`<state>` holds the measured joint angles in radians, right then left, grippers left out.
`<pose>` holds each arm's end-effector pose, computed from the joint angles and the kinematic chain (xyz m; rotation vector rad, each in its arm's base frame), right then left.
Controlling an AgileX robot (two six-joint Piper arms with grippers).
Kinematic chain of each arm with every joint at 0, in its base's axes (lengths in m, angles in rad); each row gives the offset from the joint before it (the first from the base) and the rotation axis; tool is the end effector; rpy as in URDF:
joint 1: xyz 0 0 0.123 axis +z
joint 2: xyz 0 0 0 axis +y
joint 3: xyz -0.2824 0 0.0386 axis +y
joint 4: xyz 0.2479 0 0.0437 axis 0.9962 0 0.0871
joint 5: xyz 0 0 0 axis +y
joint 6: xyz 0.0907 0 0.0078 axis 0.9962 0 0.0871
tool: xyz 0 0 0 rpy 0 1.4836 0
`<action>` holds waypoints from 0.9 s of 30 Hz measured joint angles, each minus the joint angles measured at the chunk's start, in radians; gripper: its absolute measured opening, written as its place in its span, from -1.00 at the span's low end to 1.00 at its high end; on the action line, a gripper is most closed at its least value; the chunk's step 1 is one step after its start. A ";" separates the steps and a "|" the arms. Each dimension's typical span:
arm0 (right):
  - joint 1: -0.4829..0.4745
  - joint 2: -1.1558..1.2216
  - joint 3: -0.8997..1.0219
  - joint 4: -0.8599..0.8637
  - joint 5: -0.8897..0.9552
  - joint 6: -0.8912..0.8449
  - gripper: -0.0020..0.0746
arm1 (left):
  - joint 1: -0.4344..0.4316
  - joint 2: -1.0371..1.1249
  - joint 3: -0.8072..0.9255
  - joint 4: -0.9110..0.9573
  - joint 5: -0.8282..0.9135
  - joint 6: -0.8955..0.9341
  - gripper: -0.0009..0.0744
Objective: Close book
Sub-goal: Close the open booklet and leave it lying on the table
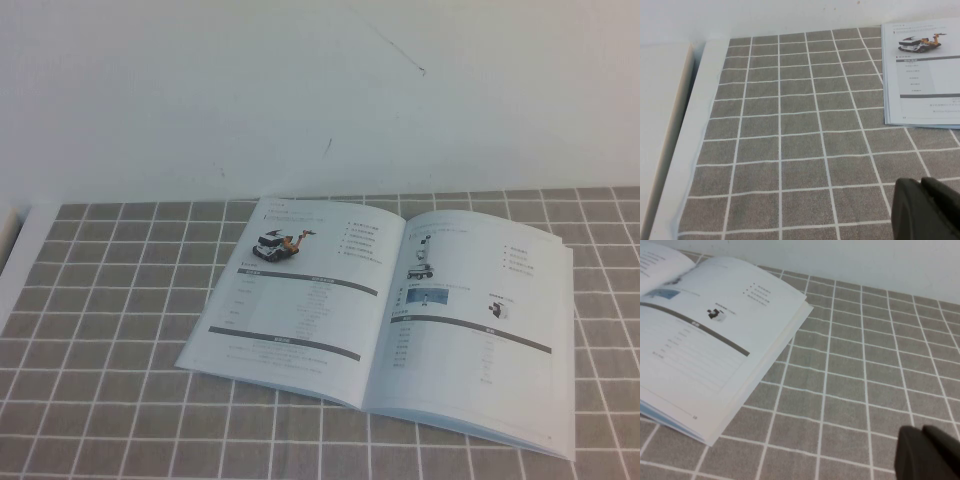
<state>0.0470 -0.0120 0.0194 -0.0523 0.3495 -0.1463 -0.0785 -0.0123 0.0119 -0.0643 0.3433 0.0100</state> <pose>0.0531 0.0009 0.1757 -0.2102 1.8297 -0.1204 0.0527 -0.0061 0.1788 0.0408 1.8267 -0.1108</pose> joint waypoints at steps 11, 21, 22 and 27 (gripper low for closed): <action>0.000 0.000 0.000 0.000 0.000 0.000 -0.95 | 0.000 0.000 0.000 0.000 0.000 0.000 -0.99; 0.000 0.000 0.000 0.000 0.000 0.000 -0.95 | 0.000 0.000 0.000 0.000 0.000 0.000 -0.98; 0.000 0.000 0.000 0.000 0.000 0.000 -0.95 | 0.000 0.000 0.000 0.005 0.000 0.000 -0.99; 0.000 0.000 0.000 0.000 0.000 0.000 -0.95 | 0.000 0.000 0.000 0.034 0.000 0.000 -0.99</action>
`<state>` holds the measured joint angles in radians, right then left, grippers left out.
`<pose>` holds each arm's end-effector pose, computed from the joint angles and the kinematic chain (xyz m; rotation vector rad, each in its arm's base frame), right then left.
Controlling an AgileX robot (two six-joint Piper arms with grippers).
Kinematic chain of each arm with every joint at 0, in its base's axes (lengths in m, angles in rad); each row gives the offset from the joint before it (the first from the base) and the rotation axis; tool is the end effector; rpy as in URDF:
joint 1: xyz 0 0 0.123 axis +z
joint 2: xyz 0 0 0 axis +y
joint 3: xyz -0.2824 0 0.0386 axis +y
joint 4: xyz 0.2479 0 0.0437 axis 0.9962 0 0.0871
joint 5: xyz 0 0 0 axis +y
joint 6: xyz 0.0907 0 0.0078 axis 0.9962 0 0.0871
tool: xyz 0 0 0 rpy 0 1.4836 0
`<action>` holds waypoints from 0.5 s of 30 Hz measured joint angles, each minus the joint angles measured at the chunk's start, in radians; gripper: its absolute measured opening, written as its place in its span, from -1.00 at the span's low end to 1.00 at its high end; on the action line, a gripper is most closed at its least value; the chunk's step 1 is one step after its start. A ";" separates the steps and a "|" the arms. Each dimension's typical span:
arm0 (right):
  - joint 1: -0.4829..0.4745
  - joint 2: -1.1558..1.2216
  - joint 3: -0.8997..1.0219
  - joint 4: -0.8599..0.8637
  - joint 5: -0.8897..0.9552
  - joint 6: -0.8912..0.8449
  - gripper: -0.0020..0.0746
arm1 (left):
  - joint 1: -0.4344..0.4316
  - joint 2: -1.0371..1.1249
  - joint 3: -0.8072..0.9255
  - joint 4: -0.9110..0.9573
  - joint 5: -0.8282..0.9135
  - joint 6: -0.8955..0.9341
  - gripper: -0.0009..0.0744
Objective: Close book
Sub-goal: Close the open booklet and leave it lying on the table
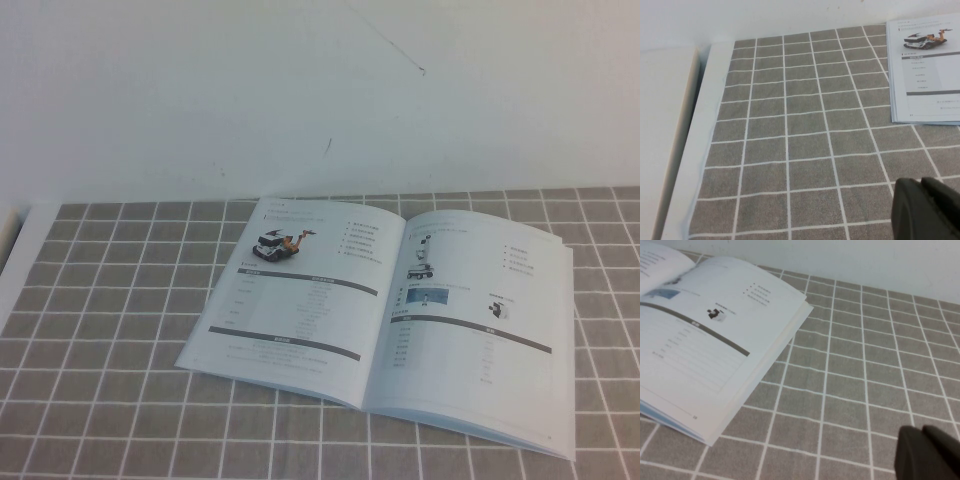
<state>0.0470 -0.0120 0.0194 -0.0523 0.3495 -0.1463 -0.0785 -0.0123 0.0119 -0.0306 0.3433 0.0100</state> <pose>0.0531 0.0009 0.1757 -0.2102 1.8297 -0.1204 0.0528 -0.0051 0.1788 0.0618 1.8260 -0.0780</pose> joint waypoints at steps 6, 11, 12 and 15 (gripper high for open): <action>0.000 0.000 0.000 0.000 -0.015 -0.004 -0.95 | 0.000 0.000 0.008 0.014 -0.055 0.000 -0.99; 0.000 0.000 0.009 0.000 -0.170 -0.012 -0.95 | 0.000 0.000 0.010 0.014 -0.256 0.000 -0.99; 0.000 0.000 0.009 0.000 -0.225 -0.017 -0.95 | 0.000 0.000 0.010 0.014 -0.313 0.000 -0.99; 0.000 0.000 0.009 0.000 -0.395 -0.028 -0.95 | 0.000 0.000 0.010 0.016 -0.473 0.000 -0.99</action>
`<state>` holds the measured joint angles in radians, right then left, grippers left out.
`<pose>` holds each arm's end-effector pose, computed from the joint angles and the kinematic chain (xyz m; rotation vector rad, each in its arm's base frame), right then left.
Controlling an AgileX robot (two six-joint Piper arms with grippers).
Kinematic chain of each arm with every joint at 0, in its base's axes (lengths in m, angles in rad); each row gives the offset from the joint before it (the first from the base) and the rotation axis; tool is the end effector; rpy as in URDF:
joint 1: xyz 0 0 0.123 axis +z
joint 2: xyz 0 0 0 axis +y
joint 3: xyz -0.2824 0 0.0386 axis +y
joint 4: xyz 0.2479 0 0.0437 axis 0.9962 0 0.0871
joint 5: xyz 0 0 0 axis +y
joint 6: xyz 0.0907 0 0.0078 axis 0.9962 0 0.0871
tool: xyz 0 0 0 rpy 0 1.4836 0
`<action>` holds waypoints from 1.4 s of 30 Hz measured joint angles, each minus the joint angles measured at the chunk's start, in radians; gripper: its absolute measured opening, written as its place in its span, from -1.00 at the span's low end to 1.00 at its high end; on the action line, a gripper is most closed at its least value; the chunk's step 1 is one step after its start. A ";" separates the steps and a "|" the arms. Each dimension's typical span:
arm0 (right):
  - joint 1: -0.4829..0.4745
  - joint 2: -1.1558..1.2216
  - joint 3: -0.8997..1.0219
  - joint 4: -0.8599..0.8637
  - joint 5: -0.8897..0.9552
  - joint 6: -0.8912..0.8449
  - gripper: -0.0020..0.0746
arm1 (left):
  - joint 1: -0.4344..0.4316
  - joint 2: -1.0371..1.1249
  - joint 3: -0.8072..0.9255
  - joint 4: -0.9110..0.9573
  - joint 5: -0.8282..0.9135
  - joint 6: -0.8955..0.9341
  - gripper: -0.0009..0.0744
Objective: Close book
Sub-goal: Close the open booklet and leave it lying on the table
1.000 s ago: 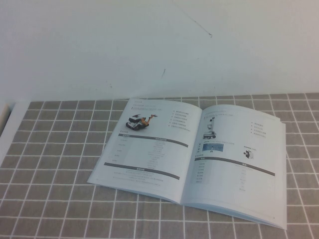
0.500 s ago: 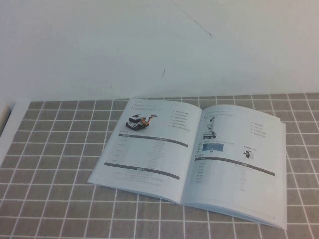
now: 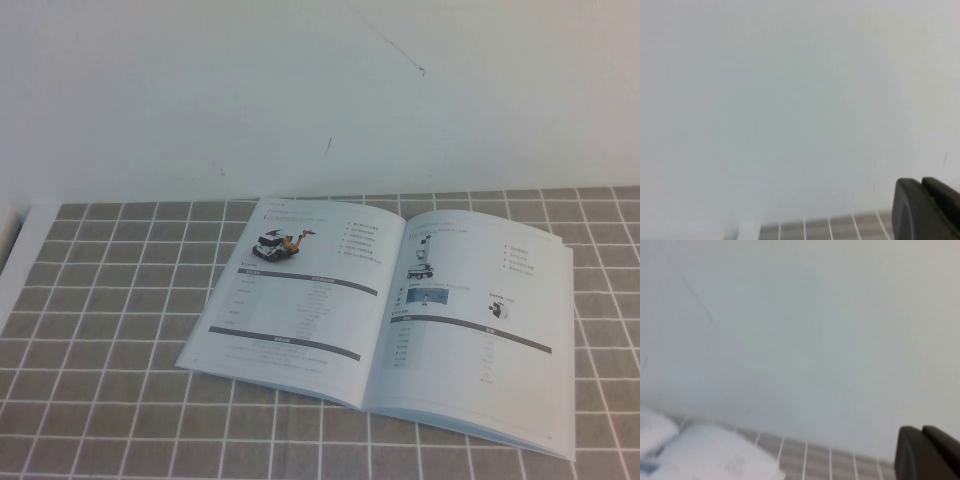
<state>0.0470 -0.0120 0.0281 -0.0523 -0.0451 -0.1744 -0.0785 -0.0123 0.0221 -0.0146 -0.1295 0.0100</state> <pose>0.0561 0.0028 0.2083 -0.2005 1.4424 -0.1451 0.0544 -0.0041 0.2180 0.0489 1.3634 -0.0684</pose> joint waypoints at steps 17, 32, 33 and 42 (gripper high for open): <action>0.000 0.000 -0.059 0.133 -0.404 0.013 -0.95 | 0.000 -0.002 -0.007 -0.075 -0.402 0.000 -0.99; 0.000 0.454 -0.621 0.223 0.438 0.031 -0.95 | 0.000 0.215 -0.477 -0.125 0.350 -0.010 -0.99; 0.000 0.516 -0.639 0.226 0.469 0.007 -0.95 | 0.000 0.254 -0.490 -0.143 0.381 -0.010 -0.99; 0.000 1.028 -0.743 0.324 0.544 -0.230 -0.95 | 0.000 0.564 -0.516 -0.542 0.479 0.218 -0.99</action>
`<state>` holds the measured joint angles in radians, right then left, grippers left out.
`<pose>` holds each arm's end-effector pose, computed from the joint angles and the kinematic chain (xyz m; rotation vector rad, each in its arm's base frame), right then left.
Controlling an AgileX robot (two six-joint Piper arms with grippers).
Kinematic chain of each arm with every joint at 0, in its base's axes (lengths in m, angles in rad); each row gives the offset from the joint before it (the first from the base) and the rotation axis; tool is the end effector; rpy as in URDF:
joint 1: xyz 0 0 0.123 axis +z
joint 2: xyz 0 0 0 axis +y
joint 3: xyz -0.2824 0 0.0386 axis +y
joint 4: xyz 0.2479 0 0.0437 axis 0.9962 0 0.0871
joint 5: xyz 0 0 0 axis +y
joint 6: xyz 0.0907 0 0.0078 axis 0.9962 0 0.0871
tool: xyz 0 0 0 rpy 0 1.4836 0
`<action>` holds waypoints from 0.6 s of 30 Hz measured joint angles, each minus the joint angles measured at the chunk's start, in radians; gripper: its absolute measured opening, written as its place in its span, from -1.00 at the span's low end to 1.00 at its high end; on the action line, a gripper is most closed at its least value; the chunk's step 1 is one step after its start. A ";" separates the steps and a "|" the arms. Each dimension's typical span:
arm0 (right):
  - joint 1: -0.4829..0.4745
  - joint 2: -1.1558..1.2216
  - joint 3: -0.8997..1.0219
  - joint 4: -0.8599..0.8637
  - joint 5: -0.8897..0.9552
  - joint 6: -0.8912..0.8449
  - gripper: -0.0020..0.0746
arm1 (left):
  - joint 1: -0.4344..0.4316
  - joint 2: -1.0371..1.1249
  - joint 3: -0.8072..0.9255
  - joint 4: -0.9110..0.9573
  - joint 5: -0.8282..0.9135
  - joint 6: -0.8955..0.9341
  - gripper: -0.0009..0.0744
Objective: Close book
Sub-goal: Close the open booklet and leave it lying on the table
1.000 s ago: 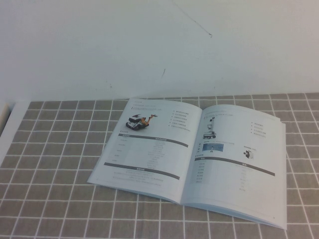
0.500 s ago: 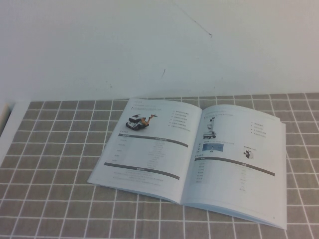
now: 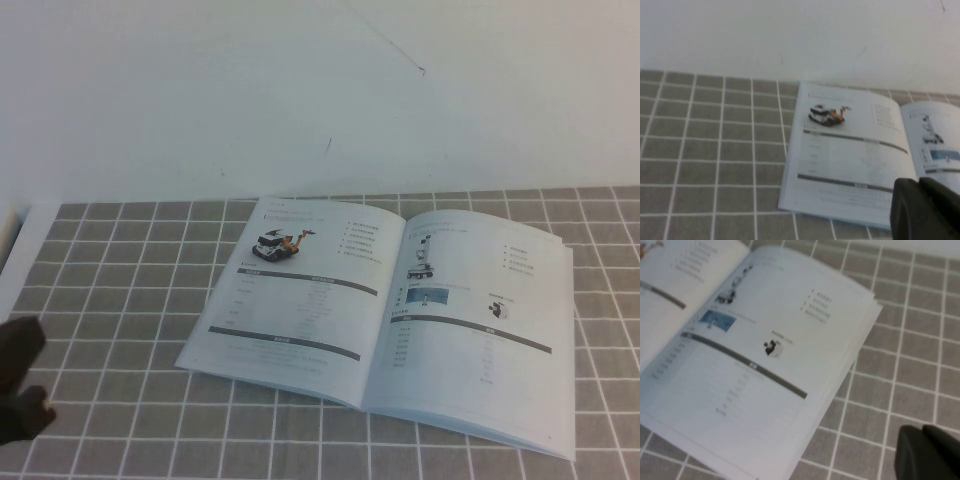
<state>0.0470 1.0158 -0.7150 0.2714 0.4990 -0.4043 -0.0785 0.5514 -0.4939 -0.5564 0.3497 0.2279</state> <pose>0.2021 0.0212 0.2936 -0.3065 2.2415 0.0833 0.1143 -0.0256 0.3092 -0.0779 1.8571 -0.4320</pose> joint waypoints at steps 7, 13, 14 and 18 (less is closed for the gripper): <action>0.002 0.310 -0.070 0.336 0.023 -0.356 -0.95 | 0.000 0.278 -0.086 -0.114 0.162 0.117 -0.99; 0.013 0.491 -0.122 0.513 -0.003 -0.553 -0.95 | 0.000 0.513 -0.164 -0.187 0.179 0.138 -0.98; 0.017 0.514 -0.131 0.520 -0.002 -0.560 -0.95 | 0.000 0.542 -0.174 -0.191 0.181 0.152 -0.99; 0.038 0.601 -0.149 0.551 -0.004 -0.579 -0.95 | 0.000 0.678 -0.214 -0.206 0.183 0.174 -0.99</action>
<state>0.0854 1.6172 -0.8638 0.8220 0.4946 -0.9830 -0.0785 1.2297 -0.7078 -0.7629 0.5328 0.4022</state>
